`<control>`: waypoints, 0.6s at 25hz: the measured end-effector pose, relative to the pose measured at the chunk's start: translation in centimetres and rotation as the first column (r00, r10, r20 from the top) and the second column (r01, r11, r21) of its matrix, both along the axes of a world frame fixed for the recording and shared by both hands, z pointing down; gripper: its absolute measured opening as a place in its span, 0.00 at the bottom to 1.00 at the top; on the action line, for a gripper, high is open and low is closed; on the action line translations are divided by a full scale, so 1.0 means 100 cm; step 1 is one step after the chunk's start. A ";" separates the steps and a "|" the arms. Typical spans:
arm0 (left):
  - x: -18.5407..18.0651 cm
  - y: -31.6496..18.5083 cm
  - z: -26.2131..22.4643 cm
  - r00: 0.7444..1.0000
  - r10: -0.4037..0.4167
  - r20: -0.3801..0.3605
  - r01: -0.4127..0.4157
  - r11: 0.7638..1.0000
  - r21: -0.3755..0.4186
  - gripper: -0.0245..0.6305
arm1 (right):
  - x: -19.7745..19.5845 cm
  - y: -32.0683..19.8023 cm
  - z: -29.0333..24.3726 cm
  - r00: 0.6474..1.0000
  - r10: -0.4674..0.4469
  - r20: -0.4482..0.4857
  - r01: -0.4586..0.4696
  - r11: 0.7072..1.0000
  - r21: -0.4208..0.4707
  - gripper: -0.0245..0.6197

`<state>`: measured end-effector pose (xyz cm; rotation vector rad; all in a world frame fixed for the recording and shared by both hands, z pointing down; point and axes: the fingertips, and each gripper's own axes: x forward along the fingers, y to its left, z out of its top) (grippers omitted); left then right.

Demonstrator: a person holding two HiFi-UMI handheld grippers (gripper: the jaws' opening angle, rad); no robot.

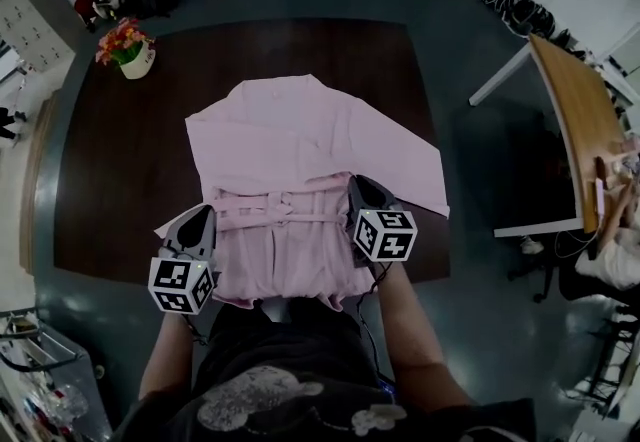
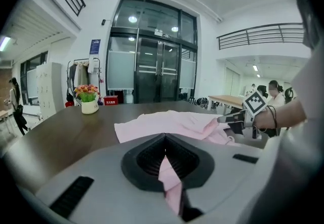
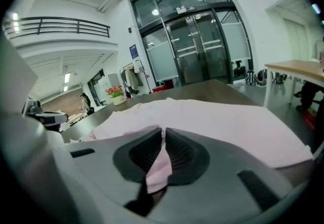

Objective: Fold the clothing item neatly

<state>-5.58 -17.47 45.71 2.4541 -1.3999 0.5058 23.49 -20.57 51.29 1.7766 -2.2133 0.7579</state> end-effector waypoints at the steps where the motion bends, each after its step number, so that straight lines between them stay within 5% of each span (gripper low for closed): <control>1: 0.000 -0.003 0.004 1.000 0.004 0.014 -0.004 1.000 -0.006 0.05 | 0.007 0.003 0.005 1.000 0.023 -0.013 -0.023 1.000 -0.011 0.06; 4: -0.002 -0.013 0.012 0.999 0.026 0.042 -0.025 0.999 -0.026 0.05 | 0.011 0.010 -0.006 0.983 0.006 -0.182 0.000 0.999 0.036 0.06; 7: -0.005 -0.027 0.019 0.997 0.061 0.042 -0.059 0.997 -0.040 0.05 | -0.027 0.006 -0.025 0.924 -0.146 -0.354 0.179 0.982 0.061 0.06; 11: -0.009 -0.044 0.034 0.993 0.108 0.041 -0.105 0.993 -0.060 0.05 | -0.086 -0.010 0.002 0.875 -0.317 -0.365 0.296 0.949 -0.113 0.19; 15: -0.012 -0.056 0.048 0.989 0.145 -0.001 -0.145 0.985 -0.089 0.05 | -0.095 -0.027 0.027 0.800 -0.305 -0.517 0.222 0.950 -0.217 0.18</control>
